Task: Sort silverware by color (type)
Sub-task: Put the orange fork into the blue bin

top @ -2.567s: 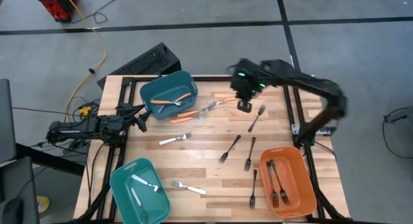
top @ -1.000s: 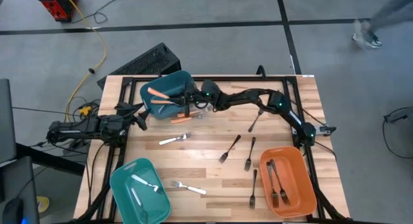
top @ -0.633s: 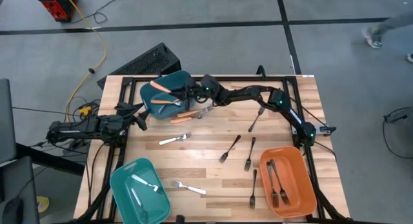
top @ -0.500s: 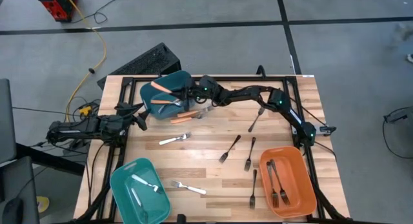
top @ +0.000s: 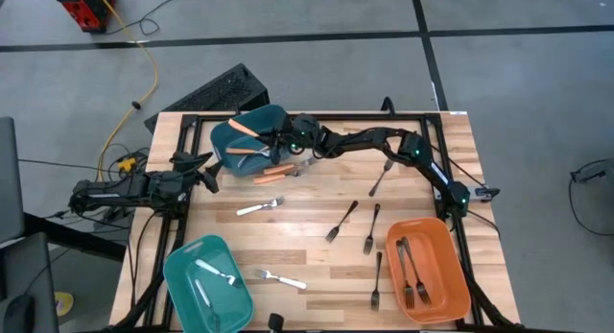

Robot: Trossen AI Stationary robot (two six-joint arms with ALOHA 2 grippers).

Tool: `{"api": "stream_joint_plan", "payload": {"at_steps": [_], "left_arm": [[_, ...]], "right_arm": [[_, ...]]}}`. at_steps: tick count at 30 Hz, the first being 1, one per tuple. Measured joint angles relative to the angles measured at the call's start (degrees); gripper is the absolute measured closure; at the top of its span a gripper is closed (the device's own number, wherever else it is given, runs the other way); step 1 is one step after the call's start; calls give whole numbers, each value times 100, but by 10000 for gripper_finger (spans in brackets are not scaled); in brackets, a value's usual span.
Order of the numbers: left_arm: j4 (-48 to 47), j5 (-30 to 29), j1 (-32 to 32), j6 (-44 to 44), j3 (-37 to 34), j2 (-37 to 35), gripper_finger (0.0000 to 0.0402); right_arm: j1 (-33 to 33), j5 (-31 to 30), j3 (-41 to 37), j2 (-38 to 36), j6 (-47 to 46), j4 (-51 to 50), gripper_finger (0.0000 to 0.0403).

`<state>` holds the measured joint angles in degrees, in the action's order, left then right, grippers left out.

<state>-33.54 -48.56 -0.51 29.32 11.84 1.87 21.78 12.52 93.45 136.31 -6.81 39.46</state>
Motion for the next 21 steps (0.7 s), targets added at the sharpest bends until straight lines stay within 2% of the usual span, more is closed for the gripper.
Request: {"api": "stream_joint_plan", "payload": {"at_steps": [11, 21], "left_arm": [[0, -13, 2, 27, 0, 1, 167], [0, -11, 2, 27, 0, 0, 167]], "right_arm": [[-7, -106, 0, -2, 81, -55, 329], [-7, -108, 0, -4, 79, -157, 293]]}}
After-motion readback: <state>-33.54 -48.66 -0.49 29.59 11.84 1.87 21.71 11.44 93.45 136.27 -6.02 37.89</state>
